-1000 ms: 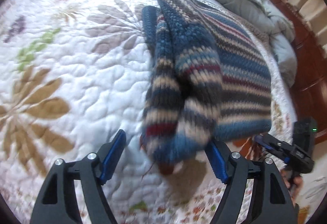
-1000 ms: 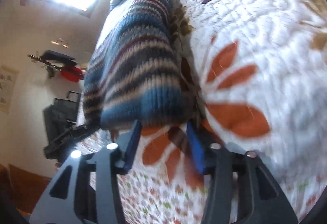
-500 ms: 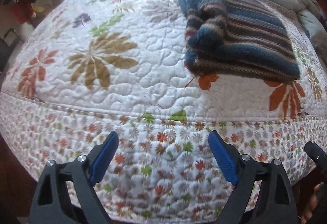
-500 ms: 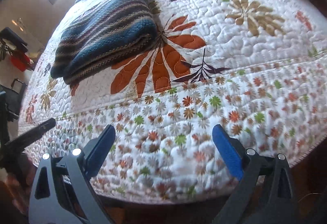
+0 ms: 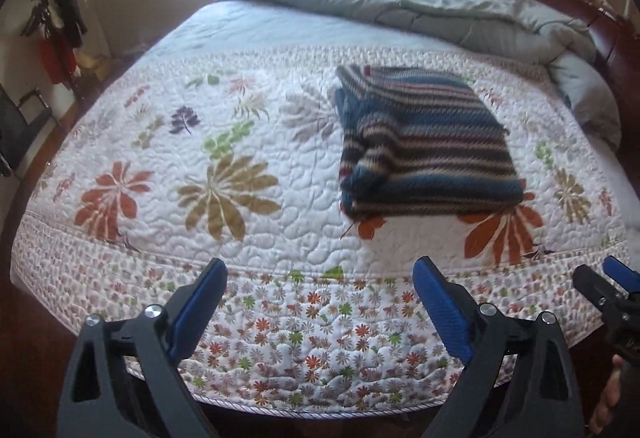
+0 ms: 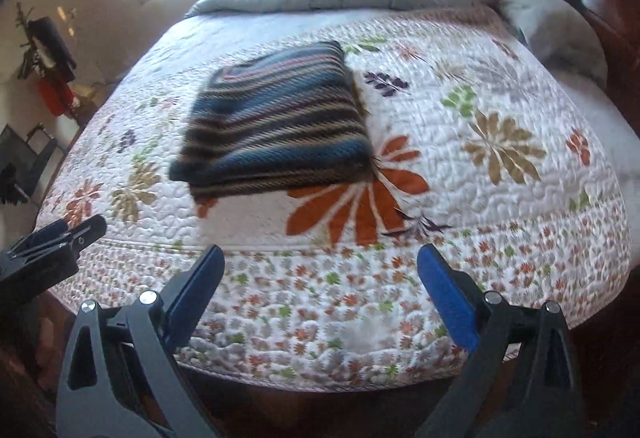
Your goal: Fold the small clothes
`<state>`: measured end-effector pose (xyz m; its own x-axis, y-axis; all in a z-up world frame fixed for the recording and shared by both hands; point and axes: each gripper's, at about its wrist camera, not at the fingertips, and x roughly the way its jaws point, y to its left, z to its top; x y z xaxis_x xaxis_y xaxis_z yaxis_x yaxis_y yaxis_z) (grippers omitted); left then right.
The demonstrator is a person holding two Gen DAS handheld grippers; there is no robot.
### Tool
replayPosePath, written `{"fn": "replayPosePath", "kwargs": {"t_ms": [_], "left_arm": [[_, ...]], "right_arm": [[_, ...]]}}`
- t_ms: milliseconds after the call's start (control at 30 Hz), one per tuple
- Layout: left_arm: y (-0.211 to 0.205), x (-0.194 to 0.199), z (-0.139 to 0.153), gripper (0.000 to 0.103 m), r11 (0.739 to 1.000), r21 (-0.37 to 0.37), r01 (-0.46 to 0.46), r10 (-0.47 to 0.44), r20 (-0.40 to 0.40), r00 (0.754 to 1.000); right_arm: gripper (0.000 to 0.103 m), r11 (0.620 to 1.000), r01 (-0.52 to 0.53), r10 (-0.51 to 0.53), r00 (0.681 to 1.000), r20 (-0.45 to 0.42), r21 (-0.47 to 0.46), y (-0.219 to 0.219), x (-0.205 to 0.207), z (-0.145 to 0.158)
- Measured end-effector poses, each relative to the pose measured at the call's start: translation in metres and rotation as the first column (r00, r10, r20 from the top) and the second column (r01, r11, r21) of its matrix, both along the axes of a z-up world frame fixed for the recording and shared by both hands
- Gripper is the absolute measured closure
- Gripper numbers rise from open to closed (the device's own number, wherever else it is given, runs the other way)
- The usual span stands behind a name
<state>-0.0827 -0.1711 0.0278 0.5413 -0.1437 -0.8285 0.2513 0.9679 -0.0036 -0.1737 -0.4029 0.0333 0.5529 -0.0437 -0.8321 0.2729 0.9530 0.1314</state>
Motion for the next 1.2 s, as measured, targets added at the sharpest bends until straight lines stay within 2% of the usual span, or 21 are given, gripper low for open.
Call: {"fn": "replayPosePath", "kwargs": {"t_ms": [267,800,1200], "left_arm": [[0.006,0.001,0.010,0.007,1.000,-0.019,0.001,0.000,0.020,1.000],[-0.005,0.002,0.009,0.007,1.000,0.021,0.023,-0.023,0.030,0.999],[-0.007,0.002,0.006,0.007,0.999,0.022,0.029,-0.030,0.026,0.999]], "right_arm": [[0.006,1.000,-0.023,0.023,1.000,-0.002,0.002,0.014,0.008,0.006],[0.006,0.999,-0.037,0.037,0.999,-0.007,-0.004,0.016,0.014,0.000],[0.006,0.999,-0.040,0.040,0.999,-0.010,0.000,0.017,0.016,-0.003]]}}
